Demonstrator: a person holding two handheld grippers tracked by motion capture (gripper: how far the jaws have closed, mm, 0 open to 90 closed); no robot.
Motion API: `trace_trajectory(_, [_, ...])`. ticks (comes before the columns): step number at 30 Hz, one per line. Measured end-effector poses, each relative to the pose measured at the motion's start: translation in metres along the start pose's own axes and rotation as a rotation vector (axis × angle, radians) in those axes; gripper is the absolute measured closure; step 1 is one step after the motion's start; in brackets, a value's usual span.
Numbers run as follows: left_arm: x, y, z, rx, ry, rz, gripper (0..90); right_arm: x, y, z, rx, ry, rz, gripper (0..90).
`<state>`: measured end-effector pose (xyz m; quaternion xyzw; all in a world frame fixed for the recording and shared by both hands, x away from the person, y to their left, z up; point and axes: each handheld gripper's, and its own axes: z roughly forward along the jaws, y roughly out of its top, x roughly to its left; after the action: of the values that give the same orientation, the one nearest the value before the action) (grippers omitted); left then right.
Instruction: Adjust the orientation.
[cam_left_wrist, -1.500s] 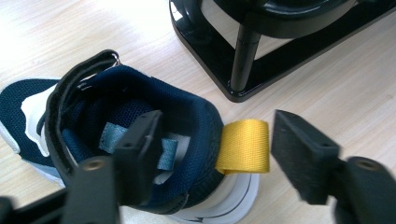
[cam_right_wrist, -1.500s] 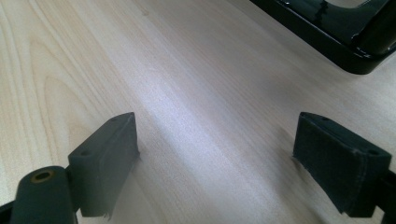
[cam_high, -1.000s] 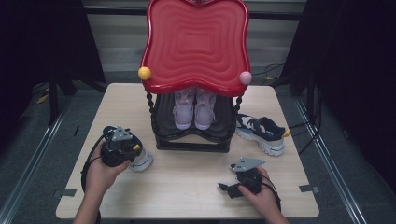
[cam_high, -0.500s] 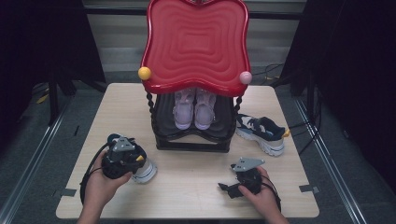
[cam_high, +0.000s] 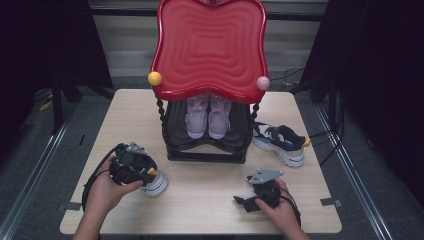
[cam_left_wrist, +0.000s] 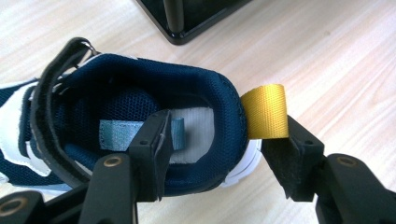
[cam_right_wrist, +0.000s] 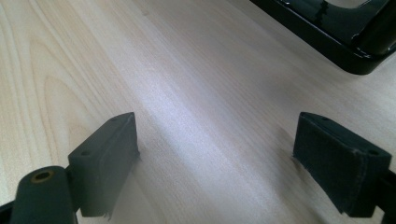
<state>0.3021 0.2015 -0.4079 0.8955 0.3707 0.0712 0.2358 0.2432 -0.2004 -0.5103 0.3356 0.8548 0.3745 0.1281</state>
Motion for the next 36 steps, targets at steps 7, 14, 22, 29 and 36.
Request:
trace_trajectory(7, [0.001,0.011,0.005,0.108,-0.035,0.007,44.3,0.000,0.000,0.000,0.000,0.000,0.000,13.4])
trace_trajectory(14, [0.004,0.018,0.009,0.182,-0.063,0.005,45.2,0.000,0.000,0.000,0.000,0.001,0.000,13.4])
trace_trajectory(22, [0.006,0.024,0.014,0.261,-0.078,0.007,47.0,0.000,0.000,0.000,0.003,-0.002,0.000,13.4])
trace_trajectory(29, [0.007,0.028,0.019,0.301,-0.086,-0.003,49.1,0.000,0.000,0.000,0.003,-0.002,0.001,13.4])
trace_trajectory(36, [0.005,0.037,0.023,0.352,-0.103,0.005,48.9,0.000,0.000,0.000,0.002,-0.002,0.000,13.4])
